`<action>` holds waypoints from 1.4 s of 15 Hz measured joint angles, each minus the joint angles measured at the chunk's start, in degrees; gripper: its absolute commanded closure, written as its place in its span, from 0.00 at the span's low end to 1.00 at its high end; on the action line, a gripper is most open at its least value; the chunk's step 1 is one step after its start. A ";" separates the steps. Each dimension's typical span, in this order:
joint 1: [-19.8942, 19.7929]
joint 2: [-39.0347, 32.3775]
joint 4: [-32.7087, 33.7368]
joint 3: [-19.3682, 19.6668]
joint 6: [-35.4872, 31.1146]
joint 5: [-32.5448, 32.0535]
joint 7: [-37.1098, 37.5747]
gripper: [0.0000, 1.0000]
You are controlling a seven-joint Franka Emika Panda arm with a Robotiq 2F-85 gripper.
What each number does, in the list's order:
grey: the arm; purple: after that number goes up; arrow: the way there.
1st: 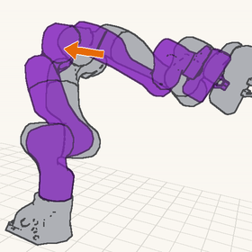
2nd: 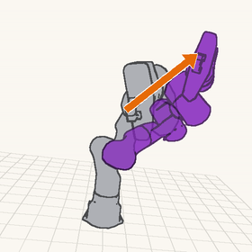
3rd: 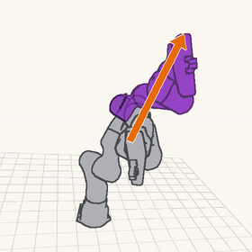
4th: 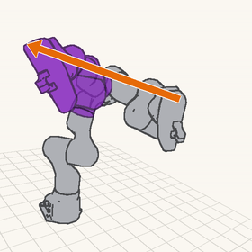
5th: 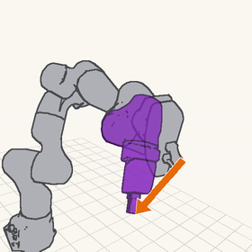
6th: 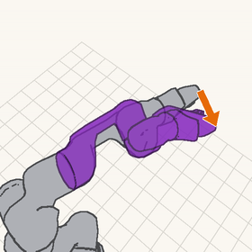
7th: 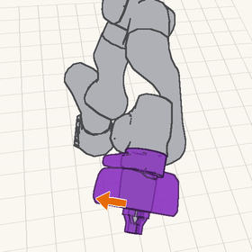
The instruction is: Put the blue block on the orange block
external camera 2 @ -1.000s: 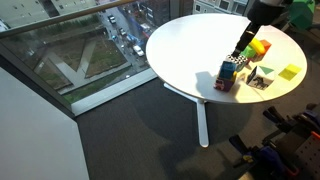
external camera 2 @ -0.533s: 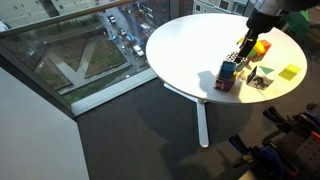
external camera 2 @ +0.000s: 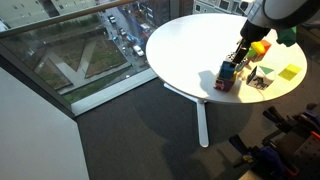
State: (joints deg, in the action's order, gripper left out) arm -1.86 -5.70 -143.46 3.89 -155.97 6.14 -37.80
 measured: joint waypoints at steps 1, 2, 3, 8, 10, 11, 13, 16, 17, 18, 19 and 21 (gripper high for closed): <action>-0.14 -0.43 0.06 -0.47 -0.38 0.02 0.00 0.00; -0.28 -0.78 0.10 -0.92 -0.69 0.02 0.00 0.00; -0.44 -1.08 0.12 -1.35 -1.01 0.02 0.01 0.00; -1.62 -2.45 0.43 -3.06 -2.26 0.02 0.01 0.00; -2.13 -3.00 0.70 -3.53 -2.44 0.02 0.01 0.00; -2.39 -3.27 0.85 -3.74 -2.48 0.02 0.01 0.00; -2.85 -3.82 1.10 -4.03 -2.52 0.02 0.01 0.00; -3.36 -4.56 1.30 -4.35 -2.55 0.02 0.01 0.00; -3.49 -4.79 1.35 -4.42 -2.56 0.02 0.01 0.25; -3.67 -5.02 1.39 -4.55 -2.59 0.02 0.01 0.26; -3.86 -5.20 1.40 -4.69 -2.63 0.02 0.01 0.34; -4.21 -5.44 1.42 -4.99 -2.65 0.02 0.01 0.51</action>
State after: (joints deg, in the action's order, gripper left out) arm -6.07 -11.14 -142.05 -1.10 -158.62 6.17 -37.80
